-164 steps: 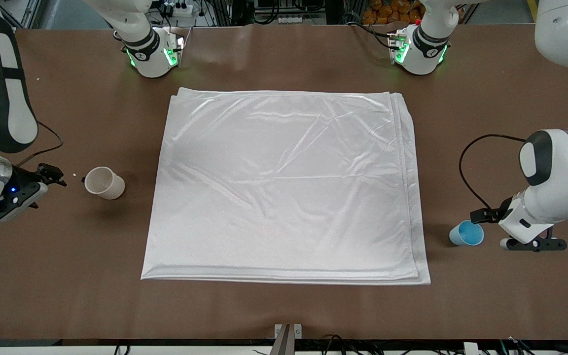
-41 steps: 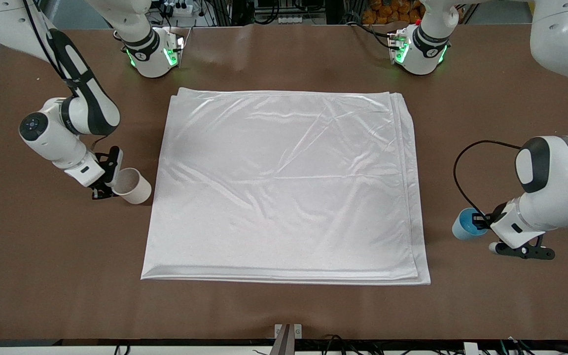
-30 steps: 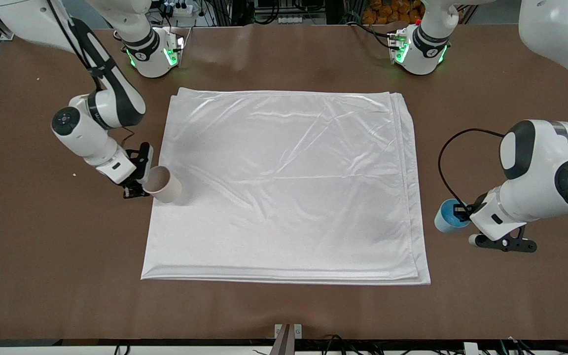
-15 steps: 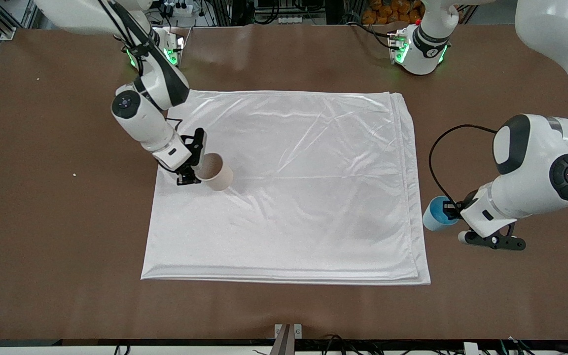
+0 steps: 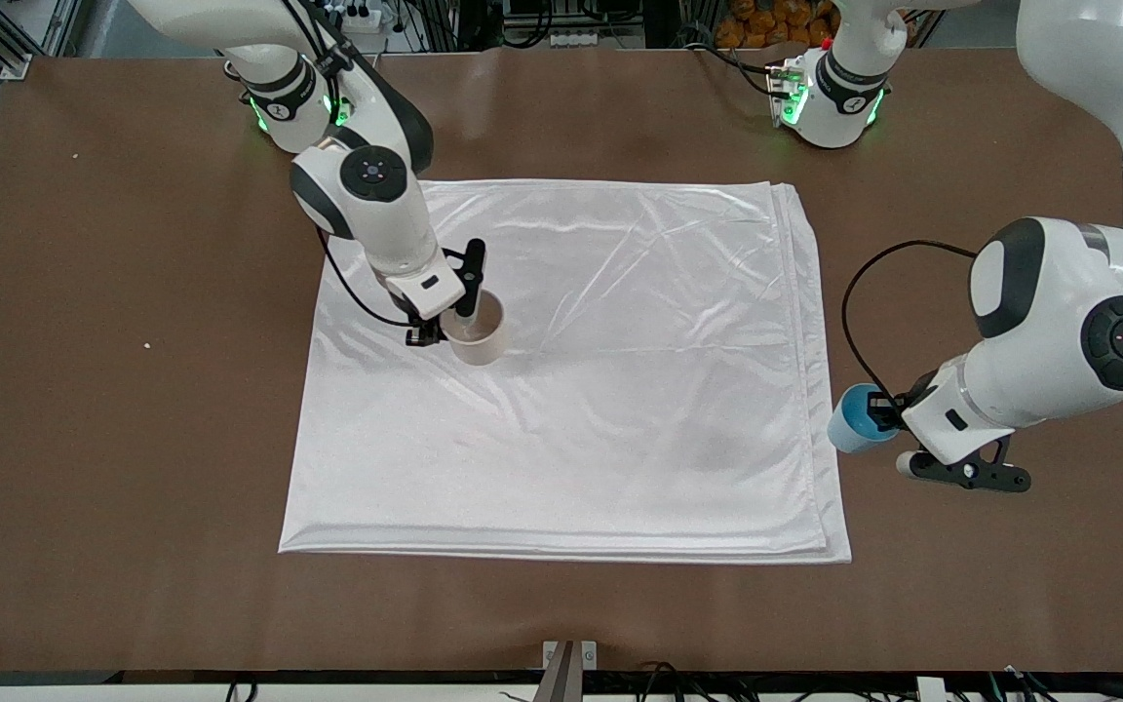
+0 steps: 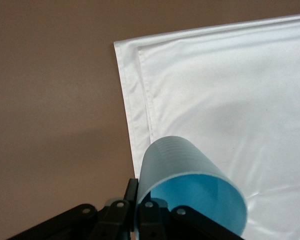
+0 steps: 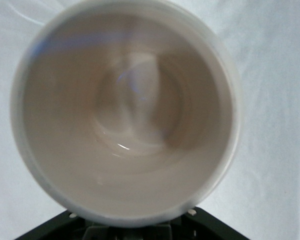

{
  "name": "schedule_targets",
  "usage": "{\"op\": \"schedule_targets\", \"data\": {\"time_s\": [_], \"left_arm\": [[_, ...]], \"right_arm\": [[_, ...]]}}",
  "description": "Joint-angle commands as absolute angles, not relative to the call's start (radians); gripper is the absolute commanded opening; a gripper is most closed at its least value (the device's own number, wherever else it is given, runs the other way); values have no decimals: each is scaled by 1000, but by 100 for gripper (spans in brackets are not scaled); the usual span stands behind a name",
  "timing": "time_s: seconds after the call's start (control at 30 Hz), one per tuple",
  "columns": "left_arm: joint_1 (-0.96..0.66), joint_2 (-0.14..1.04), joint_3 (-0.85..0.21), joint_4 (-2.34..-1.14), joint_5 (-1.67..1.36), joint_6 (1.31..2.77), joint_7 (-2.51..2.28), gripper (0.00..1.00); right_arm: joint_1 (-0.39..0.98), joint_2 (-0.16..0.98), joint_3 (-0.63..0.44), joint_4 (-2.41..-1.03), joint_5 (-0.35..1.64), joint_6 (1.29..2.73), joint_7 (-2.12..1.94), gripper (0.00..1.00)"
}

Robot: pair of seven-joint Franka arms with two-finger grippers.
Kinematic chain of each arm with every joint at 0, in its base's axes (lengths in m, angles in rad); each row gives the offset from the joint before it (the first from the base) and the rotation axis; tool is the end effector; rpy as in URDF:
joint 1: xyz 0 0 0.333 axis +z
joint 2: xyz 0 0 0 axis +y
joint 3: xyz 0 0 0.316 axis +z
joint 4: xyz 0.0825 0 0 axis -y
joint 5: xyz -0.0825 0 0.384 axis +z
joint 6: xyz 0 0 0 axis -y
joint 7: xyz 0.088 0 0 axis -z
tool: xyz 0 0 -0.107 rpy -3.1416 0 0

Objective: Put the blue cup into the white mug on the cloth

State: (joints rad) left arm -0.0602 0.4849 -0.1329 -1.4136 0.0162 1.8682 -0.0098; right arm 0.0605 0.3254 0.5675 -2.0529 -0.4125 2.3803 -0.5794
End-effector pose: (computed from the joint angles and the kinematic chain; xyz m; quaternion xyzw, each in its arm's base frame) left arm 0.6850 -0.1164 0.4213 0.9959 -0.0868 -0.0154 0.0218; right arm 0.4896 0.3381 0.3077 0.7403 0.6685 0.0377 0.0596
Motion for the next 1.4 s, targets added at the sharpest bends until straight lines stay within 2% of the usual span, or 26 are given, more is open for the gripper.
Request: {"op": "schedule_targets", "data": {"time_s": [0.0, 0.3, 0.67, 1.1, 1.27, 1.37], "left_arm": [[-58, 469, -143, -1405, -2, 1835, -28, 0], [-55, 468, -153, -1402, -2, 1830, -28, 0], [-55, 463, -149, -1401, -2, 1830, -28, 0], [-57, 460, -173, -1401, 0, 1815, -80, 0], [-55, 460, -175, -1401, 0, 1815, -80, 0], [-57, 456, -184, -1401, 0, 1813, -81, 0]], "right_arm": [[100, 440, 563, -1962, -472, 2372, -500, 0], [135, 548, 557, -1902, -482, 2422, -476, 0], [163, 598, 525, -1893, -540, 2453, -468, 0], [182, 647, 515, -1887, -571, 2491, -468, 9], [216, 652, 477, -1882, -584, 2503, -459, 12], [229, 652, 469, -1882, -586, 2505, -454, 20]]}}
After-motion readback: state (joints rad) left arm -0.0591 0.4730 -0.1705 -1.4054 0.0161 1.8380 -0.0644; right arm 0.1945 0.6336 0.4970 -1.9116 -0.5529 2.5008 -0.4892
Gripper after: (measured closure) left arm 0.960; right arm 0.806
